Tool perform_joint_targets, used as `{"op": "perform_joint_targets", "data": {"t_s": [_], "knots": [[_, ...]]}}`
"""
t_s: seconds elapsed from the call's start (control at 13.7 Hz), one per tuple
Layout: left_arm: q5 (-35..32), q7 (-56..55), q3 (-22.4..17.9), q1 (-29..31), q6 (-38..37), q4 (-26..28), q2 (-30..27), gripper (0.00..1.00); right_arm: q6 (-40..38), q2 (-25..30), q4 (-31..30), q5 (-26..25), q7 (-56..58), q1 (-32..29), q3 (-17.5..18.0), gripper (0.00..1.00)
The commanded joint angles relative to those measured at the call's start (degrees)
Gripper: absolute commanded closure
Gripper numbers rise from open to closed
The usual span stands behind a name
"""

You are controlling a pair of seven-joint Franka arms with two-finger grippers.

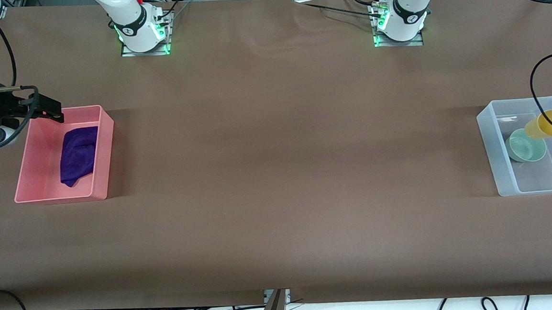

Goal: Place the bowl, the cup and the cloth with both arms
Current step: 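Place the yellow cup into the green bowl with the left gripper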

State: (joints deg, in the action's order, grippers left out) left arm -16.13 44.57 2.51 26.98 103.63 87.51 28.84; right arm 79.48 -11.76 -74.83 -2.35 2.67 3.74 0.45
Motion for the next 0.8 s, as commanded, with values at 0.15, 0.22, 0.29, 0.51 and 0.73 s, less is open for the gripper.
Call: {"op": "perform_joint_targets", "data": {"t_s": [0.15,0.22,0.29,0.51,0.73], "knots": [[-0.3,4.03,1.09,5.27,20.62,10.57,0.86,1.0,-0.11,0.16,0.21,0.24,0.14,-0.58,0.25,0.0],[0.66,4.03,1.09,5.36,21.26,10.75,1.12,1.0,-0.11,0.16,0.21,0.24,0.14,-0.66,0.25,0.0],[2.75,4.03,1.09,5.27,21.27,10.67,1.21,1.0,-0.11,0.16,0.21,0.24,0.14,-0.66,0.25,0.0],[4.01,4.03,1.35,4.92,20.83,10.05,0.87,0.0,-0.11,0.16,0.21,0.24,0.05,-0.58,0.25,0.0],[4.01,3.77,4.68,4.83,15.84,9.18,-3.69,0.0,-0.11,0.16,0.21,0.24,-0.04,-0.31,0.25,0.0]]}}
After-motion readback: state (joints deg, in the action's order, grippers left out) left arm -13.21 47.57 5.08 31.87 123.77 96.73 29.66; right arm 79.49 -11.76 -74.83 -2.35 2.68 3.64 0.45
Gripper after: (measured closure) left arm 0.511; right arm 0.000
